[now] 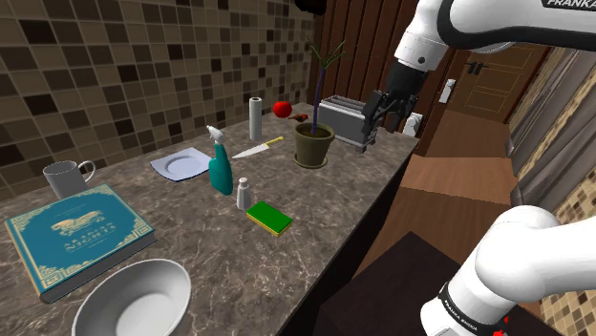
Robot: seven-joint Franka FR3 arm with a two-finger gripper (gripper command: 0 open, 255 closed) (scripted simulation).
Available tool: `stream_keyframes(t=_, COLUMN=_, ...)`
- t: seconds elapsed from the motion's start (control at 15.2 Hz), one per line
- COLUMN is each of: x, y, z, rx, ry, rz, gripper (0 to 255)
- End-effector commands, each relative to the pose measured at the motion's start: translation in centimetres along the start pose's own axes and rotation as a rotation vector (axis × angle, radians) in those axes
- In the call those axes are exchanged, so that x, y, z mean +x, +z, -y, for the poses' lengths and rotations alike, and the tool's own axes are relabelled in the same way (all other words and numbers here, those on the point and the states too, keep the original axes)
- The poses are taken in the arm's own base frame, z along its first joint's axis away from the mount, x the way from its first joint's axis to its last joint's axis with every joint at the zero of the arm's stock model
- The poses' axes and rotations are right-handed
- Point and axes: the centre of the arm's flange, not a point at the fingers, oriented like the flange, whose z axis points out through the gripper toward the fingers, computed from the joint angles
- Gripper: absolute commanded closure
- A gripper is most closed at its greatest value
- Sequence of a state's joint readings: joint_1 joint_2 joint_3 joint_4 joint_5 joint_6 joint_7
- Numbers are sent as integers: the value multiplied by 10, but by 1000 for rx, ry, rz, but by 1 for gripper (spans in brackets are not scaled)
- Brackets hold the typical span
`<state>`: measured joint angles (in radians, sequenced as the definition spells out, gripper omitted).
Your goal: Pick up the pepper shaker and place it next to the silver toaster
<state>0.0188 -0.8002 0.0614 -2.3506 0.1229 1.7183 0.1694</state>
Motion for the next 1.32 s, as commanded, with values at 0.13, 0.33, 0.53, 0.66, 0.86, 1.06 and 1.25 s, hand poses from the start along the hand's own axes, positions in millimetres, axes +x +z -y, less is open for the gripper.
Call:
stream_keyframes(t=0.13, x=14, y=16, z=18, rx=-12, ry=1, rz=0, gripper=0)
stream_keyframes(t=0.33, x=34, y=40, z=45, rx=-30, ry=3, rz=0, gripper=0)
stream_keyframes(t=0.53, x=54, y=64, z=72, rx=-48, ry=5, rz=0, gripper=0)
stream_keyframes(t=0.66, x=68, y=81, z=89, rx=-60, ry=6, rz=0, gripper=0)
stream_keyframes(t=0.86, x=88, y=106, z=115, rx=-79, ry=7, rz=0, gripper=0)
stream_keyframes(t=1.06, x=109, y=131, z=140, rx=-97, ry=9, rz=0, gripper=0)
stream_keyframes(t=1.25, x=130, y=157, z=165, rx=-115, ry=11, rz=0, gripper=0)
